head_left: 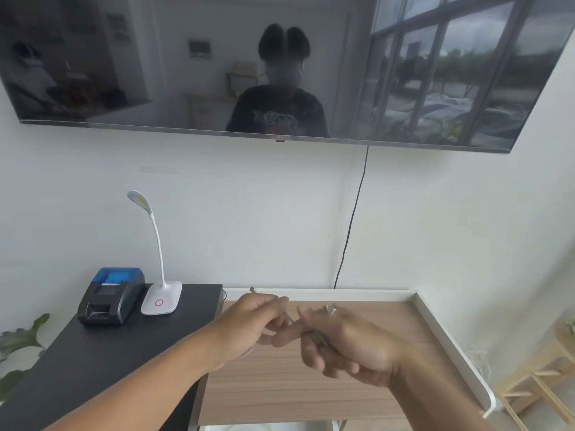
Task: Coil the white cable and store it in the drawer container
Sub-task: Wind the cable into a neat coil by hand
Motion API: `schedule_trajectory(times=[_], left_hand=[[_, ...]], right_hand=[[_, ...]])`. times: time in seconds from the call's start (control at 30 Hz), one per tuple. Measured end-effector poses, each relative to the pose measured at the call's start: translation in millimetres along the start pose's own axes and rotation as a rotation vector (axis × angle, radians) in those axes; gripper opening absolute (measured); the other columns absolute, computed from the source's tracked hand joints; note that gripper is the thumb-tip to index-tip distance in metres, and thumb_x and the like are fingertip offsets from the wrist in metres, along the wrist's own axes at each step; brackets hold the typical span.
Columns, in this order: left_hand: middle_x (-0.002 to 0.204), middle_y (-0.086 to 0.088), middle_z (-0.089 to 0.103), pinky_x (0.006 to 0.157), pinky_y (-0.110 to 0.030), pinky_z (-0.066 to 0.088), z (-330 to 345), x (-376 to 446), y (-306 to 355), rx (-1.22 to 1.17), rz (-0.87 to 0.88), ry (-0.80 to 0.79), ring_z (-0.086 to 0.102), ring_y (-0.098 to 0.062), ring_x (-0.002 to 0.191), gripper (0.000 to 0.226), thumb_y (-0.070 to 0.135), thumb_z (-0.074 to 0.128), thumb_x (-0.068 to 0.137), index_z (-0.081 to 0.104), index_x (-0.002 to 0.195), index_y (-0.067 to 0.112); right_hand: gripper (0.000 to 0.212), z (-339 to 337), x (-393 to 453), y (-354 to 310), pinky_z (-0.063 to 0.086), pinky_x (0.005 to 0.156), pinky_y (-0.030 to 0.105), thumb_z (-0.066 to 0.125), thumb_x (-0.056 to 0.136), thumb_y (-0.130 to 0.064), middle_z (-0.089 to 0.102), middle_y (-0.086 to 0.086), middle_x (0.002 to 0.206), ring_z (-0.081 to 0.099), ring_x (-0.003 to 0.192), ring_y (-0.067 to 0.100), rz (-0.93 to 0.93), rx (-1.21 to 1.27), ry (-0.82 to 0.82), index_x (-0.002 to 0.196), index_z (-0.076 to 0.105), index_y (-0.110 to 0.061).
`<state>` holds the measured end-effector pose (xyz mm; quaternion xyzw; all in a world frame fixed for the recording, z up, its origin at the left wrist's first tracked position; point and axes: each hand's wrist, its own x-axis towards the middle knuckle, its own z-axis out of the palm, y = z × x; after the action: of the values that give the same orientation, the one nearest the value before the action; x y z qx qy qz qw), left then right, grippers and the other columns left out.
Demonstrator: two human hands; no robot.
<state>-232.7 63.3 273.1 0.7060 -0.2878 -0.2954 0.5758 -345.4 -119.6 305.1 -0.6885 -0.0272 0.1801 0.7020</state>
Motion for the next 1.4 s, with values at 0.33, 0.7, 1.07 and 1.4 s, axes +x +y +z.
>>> schedule_trajectory(times=[0.33,0.7,1.07,1.4], left_hand=[[0.098,0.018,0.057,0.06,-0.023,0.034,4.4,-4.6,26.6,0.863,0.216,0.267,0.055,0.005,0.074,0.036,0.055,0.039,0.103,0.053,0.074,0.041],[0.09,0.015,0.063,0.052,-0.029,0.043,6.0,-13.3,33.7,1.132,0.423,0.482,0.06,-0.008,0.079,0.028,0.052,0.039,0.104,0.064,0.101,0.04],[0.056,0.011,0.065,0.039,-0.021,0.04,43.5,-29.7,5.2,1.006,0.655,0.625,0.053,-0.009,0.046,0.04,0.008,0.091,0.07,0.081,0.1,0.033],[0.133,0.007,0.074,0.11,-0.044,0.05,51.4,-45.5,-48.9,0.342,0.896,0.381,0.068,-0.024,0.126,0.034,0.008,0.051,0.108,0.076,0.125,0.022]], right_hand=[[0.049,5.4,23.8,17.0,0.052,0.078,0.018,0.023,0.103,-0.069,0.075,0.007,0.125,0.055,0.083,0.04,-0.061,-0.175,0.006,0.147,0.042,-0.058],[0.047,2.8,38.9,24.5,0.038,0.091,0.035,0.025,0.111,-0.045,0.072,-0.003,0.134,0.069,0.118,0.015,-0.175,0.27,0.29,0.154,0.037,-0.028],[0.04,-8.4,41.3,7.3,0.038,0.111,0.041,0.038,0.112,-0.031,0.077,0.016,0.12,0.075,0.11,0.027,-0.257,0.732,0.529,0.08,0.057,-0.016],[0.045,-11.1,35.7,-2.6,0.06,0.061,0.021,0.055,0.106,-0.027,0.041,-0.008,0.047,0.038,0.032,0.005,-0.285,0.892,0.478,0.129,0.058,0.012]])
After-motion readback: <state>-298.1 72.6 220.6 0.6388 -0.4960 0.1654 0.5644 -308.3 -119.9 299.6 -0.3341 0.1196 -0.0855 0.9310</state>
